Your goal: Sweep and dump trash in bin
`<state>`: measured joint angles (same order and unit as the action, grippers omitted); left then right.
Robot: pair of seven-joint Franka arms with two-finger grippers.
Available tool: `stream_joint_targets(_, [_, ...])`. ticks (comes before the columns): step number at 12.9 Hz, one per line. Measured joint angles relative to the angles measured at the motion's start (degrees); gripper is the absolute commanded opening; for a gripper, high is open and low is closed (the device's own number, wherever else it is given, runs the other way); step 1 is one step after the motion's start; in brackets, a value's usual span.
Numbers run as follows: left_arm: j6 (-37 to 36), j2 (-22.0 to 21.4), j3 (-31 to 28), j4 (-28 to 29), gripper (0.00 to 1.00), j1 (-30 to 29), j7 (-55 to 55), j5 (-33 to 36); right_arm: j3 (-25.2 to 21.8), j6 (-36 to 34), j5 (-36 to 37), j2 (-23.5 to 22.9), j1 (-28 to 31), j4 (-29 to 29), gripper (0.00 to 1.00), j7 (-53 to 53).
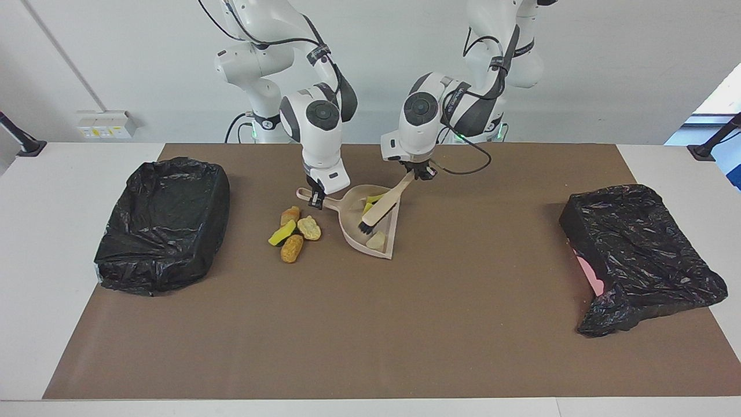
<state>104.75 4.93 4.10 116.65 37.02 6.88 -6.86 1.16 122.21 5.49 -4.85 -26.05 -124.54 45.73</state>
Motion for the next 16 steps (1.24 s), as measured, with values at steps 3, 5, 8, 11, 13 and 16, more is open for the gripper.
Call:
stream_joint_targets(3, [-4.7, -3.9, -0.6, -0.3, 0.00, -0.1, 0.0, -0.1, 0.0, 0.0, 0.0, 0.0, 0.0, 0.0, 0.00, 0.0])
stream_joint_targets(5, [-7.0, -7.8, -0.6, -0.3, 0.00, -0.1, -0.2, -0.2, 0.0, 0.0, 0.0, 0.0, 0.0, 0.0, 0.00, 0.0])
stream_joint_targets(8, [-8.4, -11.3, -0.6, 0.3, 0.00, 0.0, -8.1, -0.2, 0.0, 0.0, 0.0, 0.0, 0.0, 0.0, 0.00, 0.0])
stream_joint_targets(11, [-8.4, -12.3, -0.5, 3.0, 0.00, 0.1, -23.1, -0.2, -0.2, -1.1, 0.0, 0.2, 1.0, 1.3, 0.00, 0.0])
stream_joint_targets(13, [-8.4, -13.7, -0.4, 5.7, 0.00, 0.4, -31.5, -0.3, -0.3, -3.4, 0.1, 1.2, 3.6, 2.7, 0.00, 1.2])
stream_joint_targets(16, [-6.9, -16.3, -0.1, 11.9, 0.00, 4.5, -40.8, -4.0, -0.6, -10.2, 0.1, 4.8, 9.1, 5.2, 0.00, 6.0])
